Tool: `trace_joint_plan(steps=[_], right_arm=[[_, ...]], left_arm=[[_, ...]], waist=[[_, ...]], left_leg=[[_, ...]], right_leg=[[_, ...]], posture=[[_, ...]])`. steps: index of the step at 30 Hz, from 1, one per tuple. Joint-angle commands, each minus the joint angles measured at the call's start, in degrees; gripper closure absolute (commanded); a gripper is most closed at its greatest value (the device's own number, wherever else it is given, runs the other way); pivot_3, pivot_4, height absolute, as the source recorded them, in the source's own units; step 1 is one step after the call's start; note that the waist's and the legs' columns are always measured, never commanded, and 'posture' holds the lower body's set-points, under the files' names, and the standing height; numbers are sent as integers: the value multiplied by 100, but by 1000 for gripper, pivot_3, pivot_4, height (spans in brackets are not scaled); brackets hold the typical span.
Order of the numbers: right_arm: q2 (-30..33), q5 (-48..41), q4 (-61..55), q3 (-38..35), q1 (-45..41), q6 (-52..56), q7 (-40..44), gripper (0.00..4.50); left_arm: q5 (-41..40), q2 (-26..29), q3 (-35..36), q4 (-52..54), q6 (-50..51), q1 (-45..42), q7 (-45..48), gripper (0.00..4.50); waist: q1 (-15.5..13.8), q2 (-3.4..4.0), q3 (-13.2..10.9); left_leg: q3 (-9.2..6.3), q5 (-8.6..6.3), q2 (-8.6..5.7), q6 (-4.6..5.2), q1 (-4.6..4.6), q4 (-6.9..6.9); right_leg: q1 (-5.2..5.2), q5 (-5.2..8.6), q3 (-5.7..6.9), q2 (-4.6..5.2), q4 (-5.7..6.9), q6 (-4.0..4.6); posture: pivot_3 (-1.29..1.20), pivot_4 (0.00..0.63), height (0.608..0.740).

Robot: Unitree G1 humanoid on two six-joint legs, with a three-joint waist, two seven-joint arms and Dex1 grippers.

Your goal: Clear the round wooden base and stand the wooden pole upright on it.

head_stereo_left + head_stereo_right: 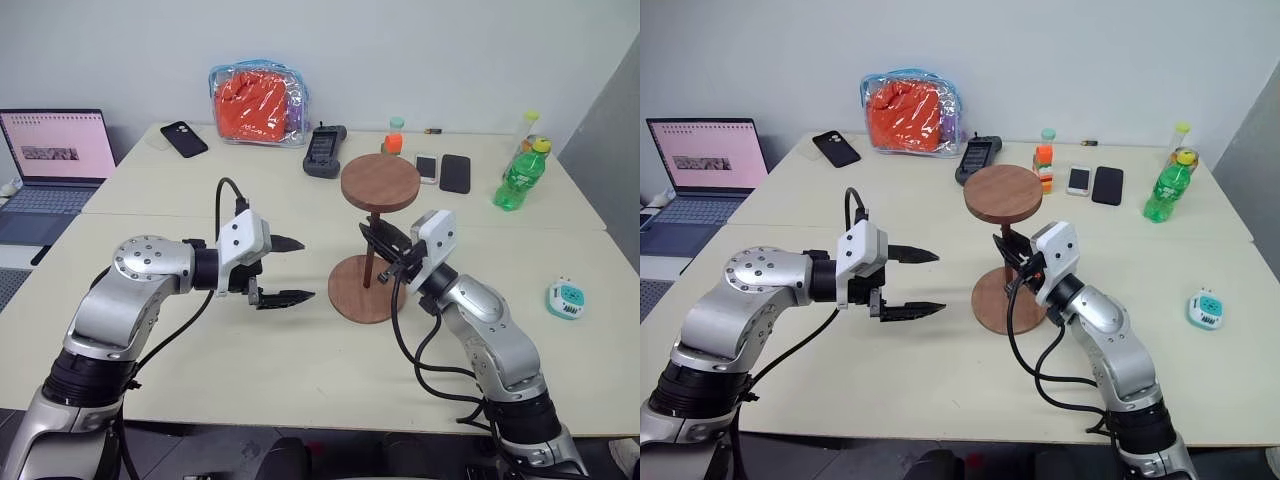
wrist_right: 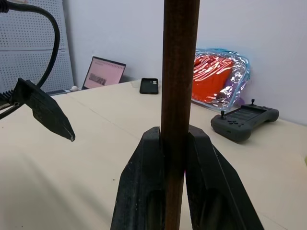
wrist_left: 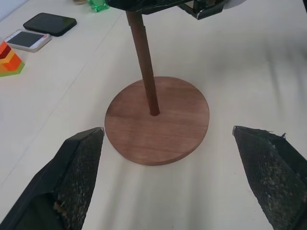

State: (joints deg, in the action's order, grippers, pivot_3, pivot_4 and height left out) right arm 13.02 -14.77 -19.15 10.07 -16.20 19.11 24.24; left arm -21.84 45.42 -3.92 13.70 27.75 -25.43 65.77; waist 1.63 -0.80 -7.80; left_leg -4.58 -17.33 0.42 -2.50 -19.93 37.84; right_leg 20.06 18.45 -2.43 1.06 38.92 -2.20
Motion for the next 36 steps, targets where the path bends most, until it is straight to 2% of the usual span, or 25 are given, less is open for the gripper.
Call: trace_joint_plan(steps=[1, 3, 6, 9, 12, 18, 23, 28, 36], right_arm=[[150, 66, 393, 135, 452, 708, -8, 4282], [149, 69, 293, 128, 436, 722, -36, 3571], [164, 15, 45, 169, 427, 804, 0, 2897], [167, -18, -80, 160, 453, 904, -12, 2239], [195, -15, -131, 165, 472, 931, 15, 1579], [478, 7, -341, 201, 626, 906, 247, 165], [1135, -76, -848, 29, 839, 891, 690, 165], [2185, -951, -1798, -810, 1254, 1171, 1614, 165], [3592, -2507, -2267, -3173, 1903, 1662, 2690, 165]], left_arm=[[-17, 54, 45, 137, -37, -56, -17, 0], [-13, 64, 39, 141, -48, -54, -19, 0], [-19, 76, 37, 163, -49, -47, -7, 0], [-30, 85, 32, 175, -55, -39, 8, 0], [-28, 90, 29, 152, -76, -45, 29, 0], [-40, 91, 47, 135, -137, -24, 64, 0], [-156, 37, 184, 78, -181, -56, 49, 0], [-240, 126, 229, 120, 86, -139, -58, 0], [-243, 500, 297, -39, 58, -127, 199, 0]], waist=[[0, 1, -3], [1, 2, -4], [-3, 14, -71], [33, 30, -108], [65, 29, -109], [33, 29, -114], [18, 23, -125], [10, 12, -138], [3, 8, -150]], left_leg=[[0, 0, 0, 0, 0, -1], [-2, -1, 2, 0, -4, -4], [-9, -2, 2, 0, -22, -3], [12, 3, -3, -3, -141, 20], [7, 4, 15, -4, -183, 20], [5, 3, 13, -4, -196, 16], [11, 3, 4, -4, -197, 20], [8, 3, 4, -3, -198, 22], [4, 3, 5, -2, -194, 24]], right_leg=[[0, 1, 0, 0, 0, 0], [3, 2, -2, 0, -1, 3], [16, 5, -5, 0, -2, 7], [152, -2, -13, 1, 47, 6], [200, -2, -7, 1, 50, 6], [213, -1, -2, 0, 52, 7], [211, -1, -5, -2, 50, 7], [207, -1, -2, -2, 48, 7], [196, -1, 3, -4, 47, 7]], posture=[[0, 150, 740], [0, 150, 740], [0, 150, 740], [0, 150, 740], [0, 150, 740], [0, 150, 740], [0, 150, 740], [0, 150, 740], [0, 150, 740]])
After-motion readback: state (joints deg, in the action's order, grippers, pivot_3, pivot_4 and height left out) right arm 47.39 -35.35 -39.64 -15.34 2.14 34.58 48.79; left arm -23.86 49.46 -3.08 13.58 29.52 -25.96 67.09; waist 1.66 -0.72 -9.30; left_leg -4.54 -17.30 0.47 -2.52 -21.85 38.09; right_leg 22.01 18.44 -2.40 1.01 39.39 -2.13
